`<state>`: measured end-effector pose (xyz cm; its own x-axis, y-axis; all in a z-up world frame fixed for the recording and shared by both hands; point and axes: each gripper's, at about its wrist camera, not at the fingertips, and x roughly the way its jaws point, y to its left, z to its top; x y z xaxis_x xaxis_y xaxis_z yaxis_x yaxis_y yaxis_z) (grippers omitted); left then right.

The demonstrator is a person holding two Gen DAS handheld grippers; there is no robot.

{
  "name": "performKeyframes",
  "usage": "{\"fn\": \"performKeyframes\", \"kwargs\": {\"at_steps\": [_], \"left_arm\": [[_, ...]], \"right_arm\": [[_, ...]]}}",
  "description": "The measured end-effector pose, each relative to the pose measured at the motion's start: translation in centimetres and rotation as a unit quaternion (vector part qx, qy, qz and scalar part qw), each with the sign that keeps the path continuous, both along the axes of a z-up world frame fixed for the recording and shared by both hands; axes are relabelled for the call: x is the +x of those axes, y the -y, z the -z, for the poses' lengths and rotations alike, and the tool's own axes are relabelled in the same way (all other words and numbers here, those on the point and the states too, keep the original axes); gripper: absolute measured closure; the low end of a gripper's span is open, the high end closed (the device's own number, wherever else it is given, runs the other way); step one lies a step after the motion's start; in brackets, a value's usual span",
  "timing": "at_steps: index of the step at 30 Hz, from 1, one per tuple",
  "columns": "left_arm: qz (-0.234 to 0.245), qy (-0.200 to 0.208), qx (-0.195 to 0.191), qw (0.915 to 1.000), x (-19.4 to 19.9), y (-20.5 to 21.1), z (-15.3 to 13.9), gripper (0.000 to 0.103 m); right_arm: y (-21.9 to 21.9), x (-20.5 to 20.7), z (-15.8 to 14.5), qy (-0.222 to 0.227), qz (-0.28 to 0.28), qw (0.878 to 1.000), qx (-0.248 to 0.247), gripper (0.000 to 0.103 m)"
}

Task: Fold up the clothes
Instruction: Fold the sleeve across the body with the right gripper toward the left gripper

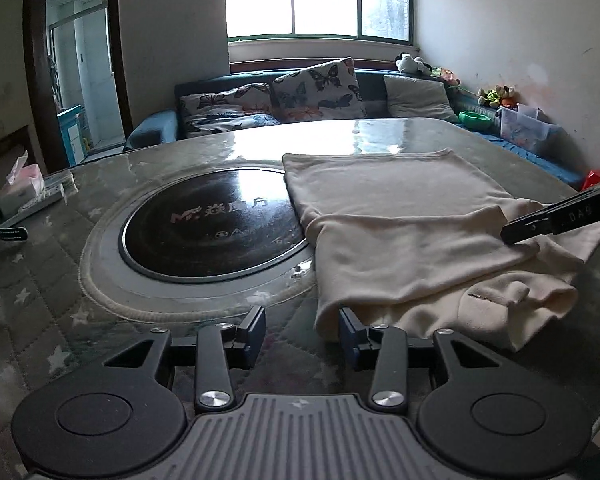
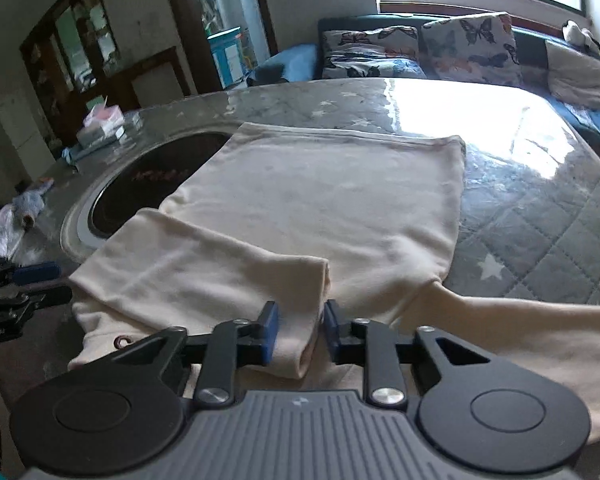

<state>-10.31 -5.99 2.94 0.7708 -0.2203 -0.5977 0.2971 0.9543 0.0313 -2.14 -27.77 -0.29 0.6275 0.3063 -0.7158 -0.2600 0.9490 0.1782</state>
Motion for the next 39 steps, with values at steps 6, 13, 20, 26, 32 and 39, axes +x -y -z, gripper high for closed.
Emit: {"fn": "performKeyframes", "kwargs": {"at_steps": [6,13,20,26,32,39], "left_arm": [[0.009,0.008,0.011,0.9999,0.2,0.9,0.6,0.060],[0.011,0.024,0.038,0.9989,-0.2,1.7,0.9,0.069],[0.012,0.033,0.044,0.9984,-0.9,1.7,0.8,0.094],[0.028,0.015,0.047,0.9984,-1.4,0.9,0.7,0.090],[0.027,0.004,0.016,0.9995,-0.1,-0.5,-1.5,0.089],[0.052,0.001,-0.033,0.9981,4.0,2.5,-2.6,0.088]], "right_arm": [[-0.2,-0.1,-1.3,0.016,0.000,1.000,-0.012,0.098],[-0.5,-1.8,-6.5,0.088,-0.007,0.996,-0.028,0.099],[0.3,-2.6,-6.5,0.083,0.019,0.996,-0.033,0.099],[0.5,-2.1,-1.5,0.014,0.026,0.999,-0.045,0.094],[0.5,-3.0,-3.0,0.053,0.017,0.997,-0.050,0.093],[-0.3,-2.0,-2.4,0.054,-0.003,0.998,-0.040,0.093]]}}
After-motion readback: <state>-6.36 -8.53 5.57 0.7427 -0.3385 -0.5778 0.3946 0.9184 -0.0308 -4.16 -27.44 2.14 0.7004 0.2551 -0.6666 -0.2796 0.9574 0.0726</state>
